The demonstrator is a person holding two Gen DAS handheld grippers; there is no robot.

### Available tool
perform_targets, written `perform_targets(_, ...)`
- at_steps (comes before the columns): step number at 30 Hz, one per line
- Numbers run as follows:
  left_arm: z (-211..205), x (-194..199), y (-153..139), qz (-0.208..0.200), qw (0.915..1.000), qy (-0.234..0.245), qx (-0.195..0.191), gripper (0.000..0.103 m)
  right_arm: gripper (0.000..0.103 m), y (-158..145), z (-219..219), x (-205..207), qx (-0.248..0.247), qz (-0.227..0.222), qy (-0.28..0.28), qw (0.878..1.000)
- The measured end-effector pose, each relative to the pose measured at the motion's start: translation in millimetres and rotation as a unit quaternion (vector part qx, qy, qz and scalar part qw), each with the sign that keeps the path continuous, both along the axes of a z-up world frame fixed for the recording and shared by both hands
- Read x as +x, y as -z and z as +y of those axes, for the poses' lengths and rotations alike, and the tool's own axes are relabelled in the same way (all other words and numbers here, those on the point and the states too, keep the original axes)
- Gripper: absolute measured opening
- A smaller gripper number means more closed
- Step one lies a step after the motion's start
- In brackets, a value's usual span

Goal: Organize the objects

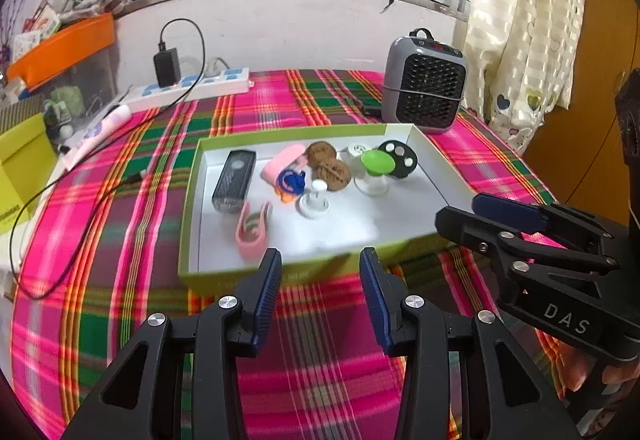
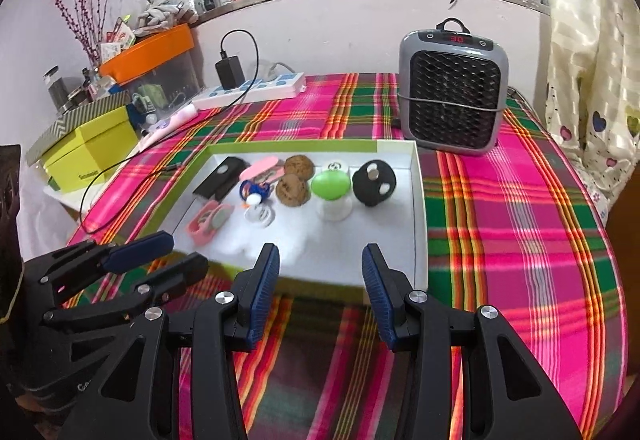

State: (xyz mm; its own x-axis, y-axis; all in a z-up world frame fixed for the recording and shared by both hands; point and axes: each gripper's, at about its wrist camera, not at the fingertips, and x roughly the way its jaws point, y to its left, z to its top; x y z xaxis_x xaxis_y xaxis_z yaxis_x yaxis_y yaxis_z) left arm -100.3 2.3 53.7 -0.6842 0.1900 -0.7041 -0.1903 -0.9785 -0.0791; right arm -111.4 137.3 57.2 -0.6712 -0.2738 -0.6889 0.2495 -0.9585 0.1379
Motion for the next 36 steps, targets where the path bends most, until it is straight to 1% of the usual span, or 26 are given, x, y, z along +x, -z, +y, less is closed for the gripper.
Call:
perform_targets(3,-0.5,9.0,2.5,0.001,0.9999,-0.008,-0.009,0.039,0.044,1.1,0.9,9.2,-0.001,-0.001,0.003,1.0)
perform_targets(11,-4.7,28.4,14.4,-0.013,0.9997,-0.016,-0.009,0.039,0.044,17.3,3.1,25.0,0.009,-0.019,0.011,1.0)
perform_targets(18,-9.1,35.7,27.7,-0.027,0.9988,-0.035,-0.019,0.039,0.044,28.6,5.4,33.0,0.024,-0.036,0.021,0.999)
perform_targets(23,-10.1,35.8,37.4,-0.035,0.9975,-0.048,-0.037,0.039,0.044,33.8,7.6,35.3,0.044,-0.044,0.034,0.998)
perform_targets(26,-9.8,33.8,39.1,-0.039,0.9975,-0.049,-0.032,0.039,0.045,35.8,10.2,35.3,0.049,-0.047,0.041,0.997)
perform_targets(29,-8.1,31.4,41.2,-0.043,0.9971,-0.052,-0.037,0.04,0.045,39.5,11.6,34.5,0.06,-0.052,0.049,0.996)
perform_targets(32,-6.7,30.6,41.4,-0.044,0.9971,-0.052,-0.035,0.043,0.05,43.5,14.0,32.6,0.059,-0.059,0.052,0.995)
perform_targets(36,-4.9,29.0,42.0,-0.044,0.997,-0.052,-0.035,0.046,0.05,43.9,15.1,31.9,0.065,-0.055,0.057,0.995)
